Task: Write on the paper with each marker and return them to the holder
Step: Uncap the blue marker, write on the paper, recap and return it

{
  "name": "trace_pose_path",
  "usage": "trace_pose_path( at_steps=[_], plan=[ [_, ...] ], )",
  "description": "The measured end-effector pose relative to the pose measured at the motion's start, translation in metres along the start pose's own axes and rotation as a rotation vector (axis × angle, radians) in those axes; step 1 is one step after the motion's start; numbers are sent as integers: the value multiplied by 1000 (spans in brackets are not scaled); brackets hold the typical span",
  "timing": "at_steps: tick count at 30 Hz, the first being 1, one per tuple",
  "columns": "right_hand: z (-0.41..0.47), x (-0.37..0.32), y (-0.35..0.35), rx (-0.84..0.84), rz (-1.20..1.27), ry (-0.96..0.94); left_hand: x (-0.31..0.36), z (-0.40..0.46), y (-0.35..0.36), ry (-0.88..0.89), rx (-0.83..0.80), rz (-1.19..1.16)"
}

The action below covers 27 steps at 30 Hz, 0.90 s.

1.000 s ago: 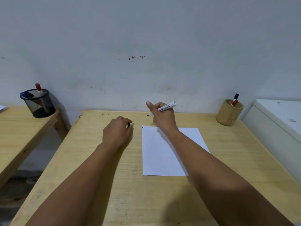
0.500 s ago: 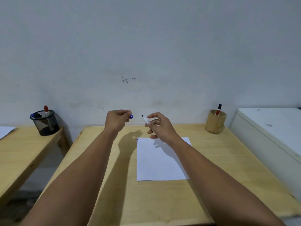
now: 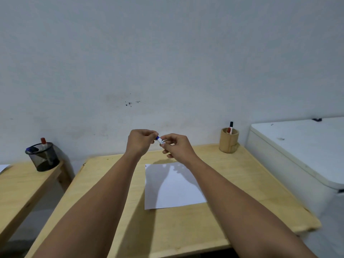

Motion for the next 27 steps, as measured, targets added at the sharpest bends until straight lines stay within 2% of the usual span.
trace_pose_path(
  at_steps=[5, 9, 11, 15, 18, 22, 27],
  plan=[
    [5, 9, -25, 81, 38, 43, 8, -10, 34, -1, -17, -28],
    [28, 20, -70, 114, -39, 88, 19, -16, 90, -5, -250, 48],
    [52, 16, -106, 221, -121, 25, 27, -16, 123, 60, -310, 107],
    [94, -2, -184, 543, -201, -57, 39, -13, 189, 153, -340, 174],
    [123, -18, -229, 670, -173, -131, 41, -13, 234, 179, -381, 225],
    [156, -20, -258, 701, -220, -187, 26, -15, 287, 178, -415, 276],
    [170, 13, -256, 618, -352, -150, 2, -22, 332, 151, -461, 305]
  ],
)
Point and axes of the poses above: each hand's wrist, its own z-axis towards the middle knuckle, its own y-axis out of the palm, x = y × z, the point moved 7 cm from there along z, towards the middle knuckle, and after that the axes turned 15 degrees about x, right-handed, at the moved point
